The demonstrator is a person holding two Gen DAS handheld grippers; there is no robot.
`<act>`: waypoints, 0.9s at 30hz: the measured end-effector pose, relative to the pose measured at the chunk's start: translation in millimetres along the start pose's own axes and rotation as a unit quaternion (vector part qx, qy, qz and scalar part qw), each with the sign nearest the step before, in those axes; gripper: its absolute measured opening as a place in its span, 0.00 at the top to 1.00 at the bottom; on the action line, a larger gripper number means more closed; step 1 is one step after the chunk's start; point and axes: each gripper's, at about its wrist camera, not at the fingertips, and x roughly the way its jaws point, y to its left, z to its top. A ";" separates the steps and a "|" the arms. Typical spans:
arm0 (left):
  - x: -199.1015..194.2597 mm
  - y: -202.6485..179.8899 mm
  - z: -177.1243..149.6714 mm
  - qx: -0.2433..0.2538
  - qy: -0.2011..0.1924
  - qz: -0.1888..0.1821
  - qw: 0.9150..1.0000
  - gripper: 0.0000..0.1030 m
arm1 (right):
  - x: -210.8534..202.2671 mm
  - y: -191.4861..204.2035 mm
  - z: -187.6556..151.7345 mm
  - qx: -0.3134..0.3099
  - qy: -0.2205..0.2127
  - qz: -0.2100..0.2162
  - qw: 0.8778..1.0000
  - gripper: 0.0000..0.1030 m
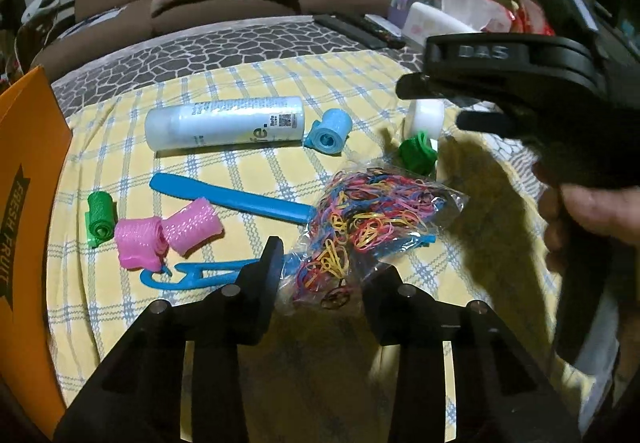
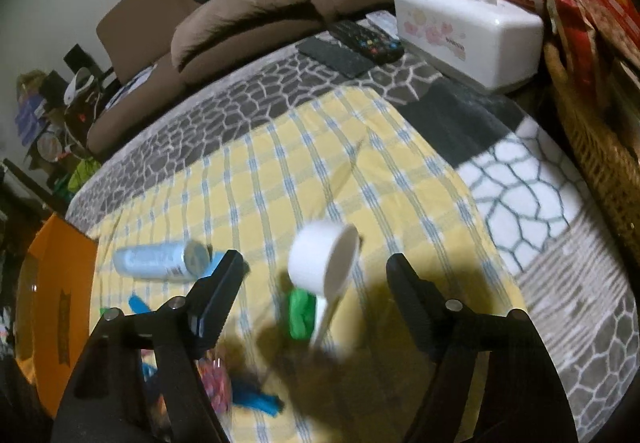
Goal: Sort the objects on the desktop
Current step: 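Grasp the white measuring scoop with the right tool while the left grasps the rubber-band bag, then carry the scoop with the right tool while the left carries the rubber-band bag into the box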
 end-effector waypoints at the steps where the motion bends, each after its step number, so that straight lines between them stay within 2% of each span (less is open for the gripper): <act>1: -0.7 0.9 -0.4 -0.001 0.001 0.000 1.000 0.67 | 3.2 0.9 2.5 -0.002 0.000 -0.002 1.000 0.30; 3: -1.5 2.4 -0.6 -0.002 0.002 -0.001 1.000 0.67 | 12.2 1.0 4.9 -0.002 0.005 -0.013 1.000 0.33; 5: -1.2 3.7 0.4 -0.004 0.002 -0.002 1.000 0.67 | 22.8 -1.1 3.7 0.002 0.017 -0.018 1.000 0.41; 7: -1.0 5.0 0.4 -0.007 0.001 -0.003 1.000 0.68 | 31.5 -3.5 1.5 0.005 0.029 -0.019 0.999 0.67; 8: -1.5 6.0 0.6 -0.010 0.001 -0.005 1.000 0.68 | 33.6 -3.9 0.1 0.005 0.031 -0.018 0.999 0.74; 9: -2.7 6.5 1.1 -0.011 0.000 -0.006 1.000 0.68 | 34.1 -4.2 -0.3 0.004 0.030 -0.017 0.999 0.77; 18: -49.3 21.8 10.8 -0.031 -0.039 -0.014 0.999 0.68 | -3.7 12.4 11.0 -0.022 -0.001 0.013 1.000 0.77; 27: -114.1 62.5 11.2 -0.059 -0.076 -0.001 0.995 0.68 | -42.9 62.7 12.5 -0.056 -0.012 0.071 0.996 0.77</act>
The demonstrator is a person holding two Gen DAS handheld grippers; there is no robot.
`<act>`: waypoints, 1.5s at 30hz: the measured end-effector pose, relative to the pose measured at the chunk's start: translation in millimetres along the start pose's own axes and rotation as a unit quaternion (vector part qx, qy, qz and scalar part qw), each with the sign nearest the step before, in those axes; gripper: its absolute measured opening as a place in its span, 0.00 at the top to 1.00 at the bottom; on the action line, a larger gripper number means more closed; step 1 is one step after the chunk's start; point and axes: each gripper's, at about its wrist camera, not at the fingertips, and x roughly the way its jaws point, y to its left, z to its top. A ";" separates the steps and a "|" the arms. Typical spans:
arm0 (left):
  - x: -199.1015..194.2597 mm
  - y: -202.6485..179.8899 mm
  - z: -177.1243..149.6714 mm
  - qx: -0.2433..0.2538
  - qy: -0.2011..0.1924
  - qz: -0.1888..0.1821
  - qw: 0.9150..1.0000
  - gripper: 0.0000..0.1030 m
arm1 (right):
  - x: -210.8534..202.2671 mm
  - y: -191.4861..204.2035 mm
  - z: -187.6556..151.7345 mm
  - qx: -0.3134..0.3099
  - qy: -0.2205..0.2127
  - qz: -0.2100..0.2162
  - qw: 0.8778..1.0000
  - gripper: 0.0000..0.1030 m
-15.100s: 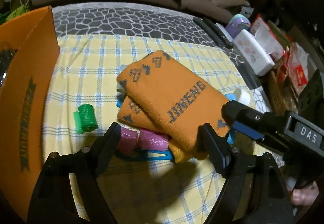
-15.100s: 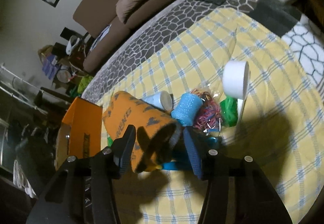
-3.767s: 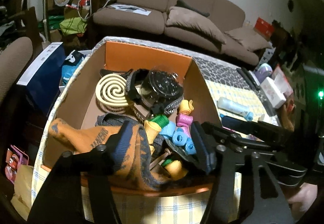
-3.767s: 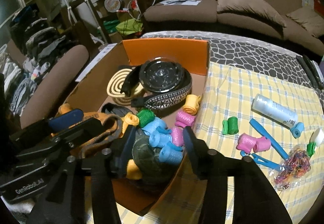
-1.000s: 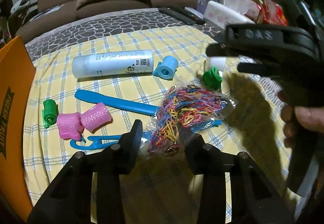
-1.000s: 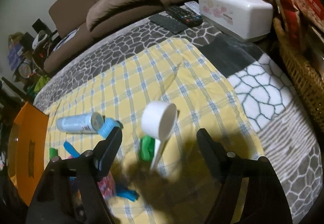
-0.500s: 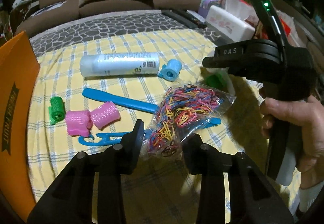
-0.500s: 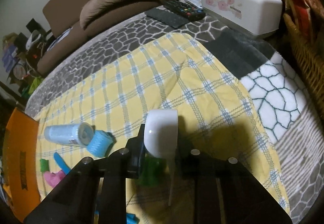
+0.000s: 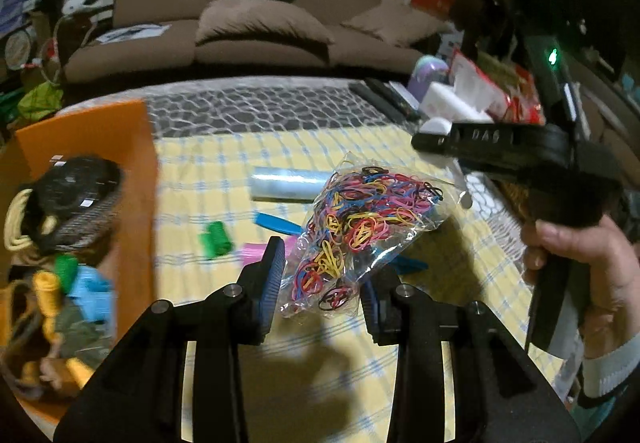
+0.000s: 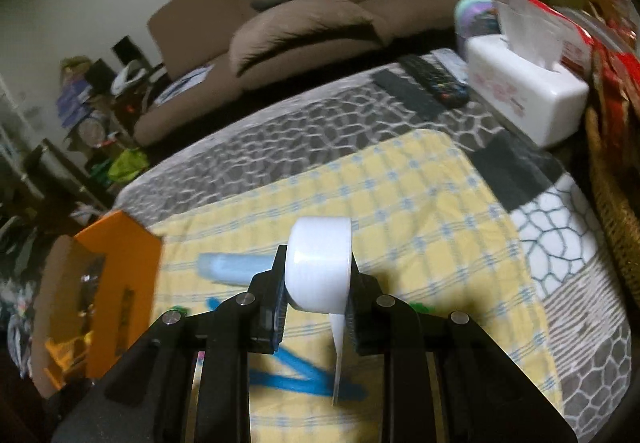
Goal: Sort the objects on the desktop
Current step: 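Carry the scoop with the right tool while the left carries the rubber-band bag into the box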
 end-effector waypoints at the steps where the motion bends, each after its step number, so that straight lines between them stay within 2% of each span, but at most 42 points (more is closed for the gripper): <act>1: -9.2 7.1 1.3 -0.005 -0.005 0.002 1.000 0.68 | 0.4 8.8 -1.2 -0.009 0.004 0.003 1.000 0.77; 5: -36.2 31.5 1.2 -0.020 -0.018 0.015 1.000 0.68 | 2.0 39.4 -5.9 -0.032 0.014 0.013 0.999 0.77; 14: -74.9 106.0 -9.5 -0.067 -0.025 0.069 0.995 0.68 | -4.4 132.8 -13.9 -0.074 0.019 0.089 0.993 0.77; 22: -80.5 157.0 -15.4 -0.100 -0.013 0.097 0.990 0.68 | 11.1 214.1 -38.2 -0.108 0.053 0.151 0.981 0.77; 29: -67.8 169.2 -26.2 -0.099 0.017 0.107 0.989 0.68 | 36.9 254.3 -59.9 -0.097 0.090 0.193 0.972 0.77; 33: -57.8 173.3 -31.3 -0.094 0.035 0.118 0.988 0.68 | 54.6 261.7 -70.5 -0.089 0.107 0.186 0.973 0.77; 37: -53.7 176.0 -32.5 -0.094 0.045 0.123 0.987 0.65 | 65.0 266.1 -77.1 -0.102 0.114 0.162 0.975 0.77; 42: -60.2 176.9 -28.9 -0.097 0.037 0.128 0.986 0.57 | 66.2 268.6 -81.4 -0.120 0.110 0.140 0.977 0.75; 43: -61.9 177.7 -28.2 -0.101 0.035 0.127 0.986 0.55 | 65.7 268.5 -81.6 -0.123 0.109 0.137 0.977 0.70; 45: -66.2 180.1 -26.6 -0.108 0.030 0.125 0.986 0.55 | 62.5 269.1 -81.2 -0.128 0.100 0.131 0.978 0.69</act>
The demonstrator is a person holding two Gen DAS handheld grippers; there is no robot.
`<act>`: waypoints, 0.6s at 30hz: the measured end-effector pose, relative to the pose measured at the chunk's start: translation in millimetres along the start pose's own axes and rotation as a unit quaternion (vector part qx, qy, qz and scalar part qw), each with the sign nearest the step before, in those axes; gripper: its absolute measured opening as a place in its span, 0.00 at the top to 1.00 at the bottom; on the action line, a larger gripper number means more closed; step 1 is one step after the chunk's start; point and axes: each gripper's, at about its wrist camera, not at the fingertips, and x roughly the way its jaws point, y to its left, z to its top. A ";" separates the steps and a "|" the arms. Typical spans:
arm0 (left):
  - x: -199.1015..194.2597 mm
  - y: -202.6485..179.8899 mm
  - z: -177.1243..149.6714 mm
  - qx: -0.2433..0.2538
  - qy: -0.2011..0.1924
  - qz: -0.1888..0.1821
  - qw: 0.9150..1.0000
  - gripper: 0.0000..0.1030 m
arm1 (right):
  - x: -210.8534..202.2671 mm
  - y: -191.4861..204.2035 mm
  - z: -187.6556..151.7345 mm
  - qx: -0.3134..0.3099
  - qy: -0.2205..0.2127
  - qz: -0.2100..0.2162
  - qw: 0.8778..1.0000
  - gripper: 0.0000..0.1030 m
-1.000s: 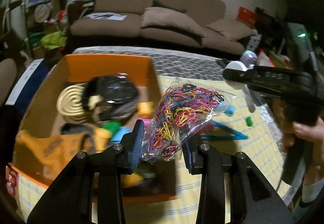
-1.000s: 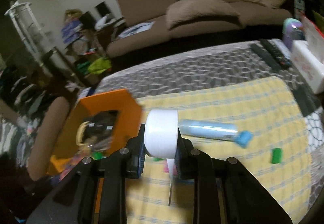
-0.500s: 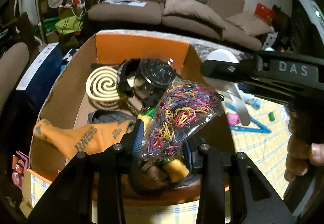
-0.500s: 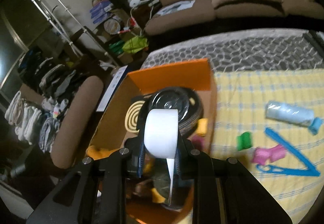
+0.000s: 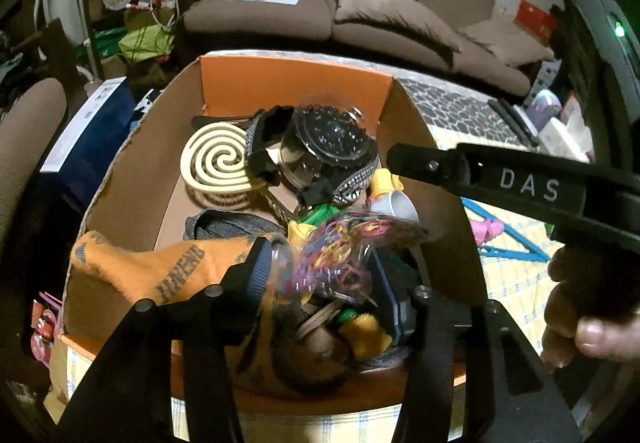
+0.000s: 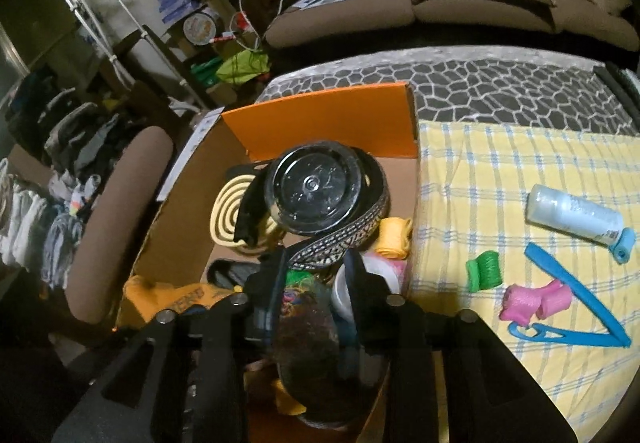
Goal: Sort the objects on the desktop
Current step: 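Carry the scoop with the right tool while the left carries the rubber-band bag into the box, then open both tools to drop the scoop and rubber-band bag into the box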
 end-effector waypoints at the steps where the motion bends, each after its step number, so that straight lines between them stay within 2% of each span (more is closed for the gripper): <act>1: -1.4 1.1 0.8 -0.002 -0.002 -0.001 1.000 0.54 | -1.3 -0.1 0.4 -0.002 -0.002 -0.002 1.000 0.69; 6: -9.0 8.5 4.4 -0.022 -0.013 -0.003 1.000 0.46 | -9.3 -0.5 3.0 -0.010 -0.011 -0.012 1.000 0.68; 9: -17.6 14.2 7.5 -0.039 -0.023 -0.014 0.999 0.45 | -14.1 -3.5 4.0 -0.010 -0.017 -0.020 1.000 0.64; 14: -29.1 22.6 12.0 -0.056 -0.040 -0.021 0.997 0.42 | -23.1 -11.0 5.1 -0.009 -0.023 -0.032 0.999 0.63; 18: -28.5 21.5 11.9 -0.057 -0.033 -0.031 0.997 0.36 | -32.1 -15.7 2.6 -0.011 -0.028 -0.046 0.998 0.54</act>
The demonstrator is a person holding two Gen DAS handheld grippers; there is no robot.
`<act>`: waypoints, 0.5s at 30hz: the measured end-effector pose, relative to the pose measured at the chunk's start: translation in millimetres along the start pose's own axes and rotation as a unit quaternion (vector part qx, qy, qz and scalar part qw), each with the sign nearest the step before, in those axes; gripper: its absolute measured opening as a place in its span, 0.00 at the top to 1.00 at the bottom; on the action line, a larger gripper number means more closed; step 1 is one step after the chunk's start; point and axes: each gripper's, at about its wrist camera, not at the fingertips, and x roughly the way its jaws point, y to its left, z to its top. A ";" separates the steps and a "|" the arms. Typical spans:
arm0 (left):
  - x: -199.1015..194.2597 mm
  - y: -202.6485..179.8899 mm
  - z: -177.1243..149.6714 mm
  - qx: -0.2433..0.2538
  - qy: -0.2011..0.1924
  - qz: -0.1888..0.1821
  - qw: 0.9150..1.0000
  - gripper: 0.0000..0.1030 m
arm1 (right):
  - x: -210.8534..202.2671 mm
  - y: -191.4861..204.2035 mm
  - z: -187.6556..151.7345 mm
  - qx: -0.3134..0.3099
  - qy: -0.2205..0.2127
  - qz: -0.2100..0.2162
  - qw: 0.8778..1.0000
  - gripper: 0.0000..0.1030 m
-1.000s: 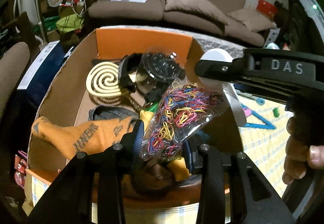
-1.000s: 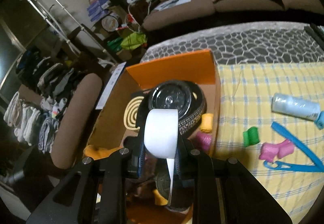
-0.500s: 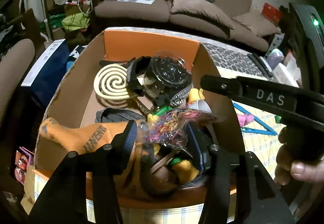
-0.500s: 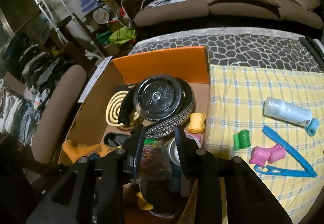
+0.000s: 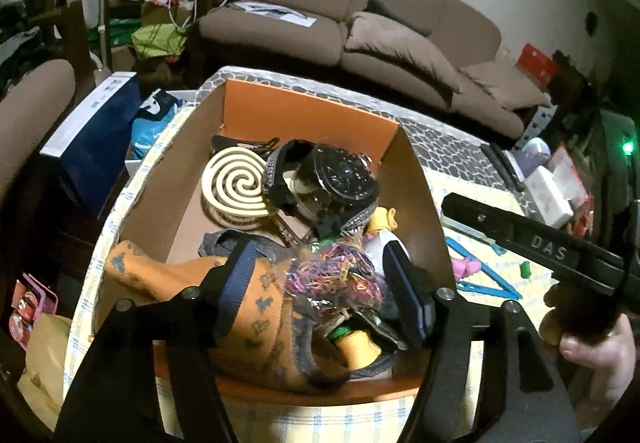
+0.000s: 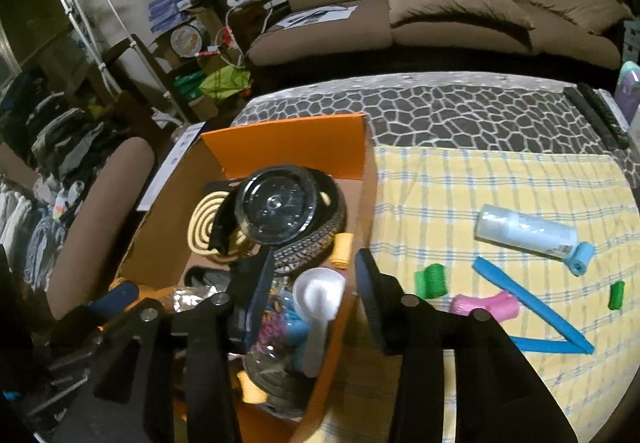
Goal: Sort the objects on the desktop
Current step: 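Open both tools to drop the scoop and rubber-band bag into the box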
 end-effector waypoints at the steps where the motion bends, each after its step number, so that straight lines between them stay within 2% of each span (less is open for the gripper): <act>1: -0.6 -1.3 -0.1 0.001 0.000 -0.001 1.000 0.35 | -2.2 -1.4 -1.0 -0.001 -0.001 -0.004 1.000 0.50; 2: -1.7 -3.4 0.0 0.003 -0.001 -0.004 1.000 0.34 | -5.8 -3.4 -2.7 -0.001 -0.004 -0.011 1.000 0.48; 5: -4.9 -8.6 0.5 0.010 -0.005 -0.006 1.000 0.24 | -15.1 -7.4 -7.7 -0.001 -0.011 -0.025 1.000 0.37; 7: -7.1 -11.7 -0.1 0.012 -0.006 -0.006 1.000 0.21 | -20.7 -9.7 -10.3 -0.001 -0.013 -0.033 0.999 0.24; 8: -7.4 -12.9 -0.2 0.014 -0.006 -0.007 1.000 0.19 | -26.2 -11.3 -13.1 -0.003 -0.020 -0.040 0.999 0.22; 10: -9.0 -15.1 -1.2 0.019 -0.007 -0.012 1.000 0.04 | -33.0 -13.5 -17.2 -0.006 -0.027 -0.058 0.998 0.20; 15: -14.6 -17.3 -1.8 0.021 -0.011 -0.022 0.999 0.01 | -49.5 -20.6 -30.4 -0.008 -0.034 -0.085 0.996 0.13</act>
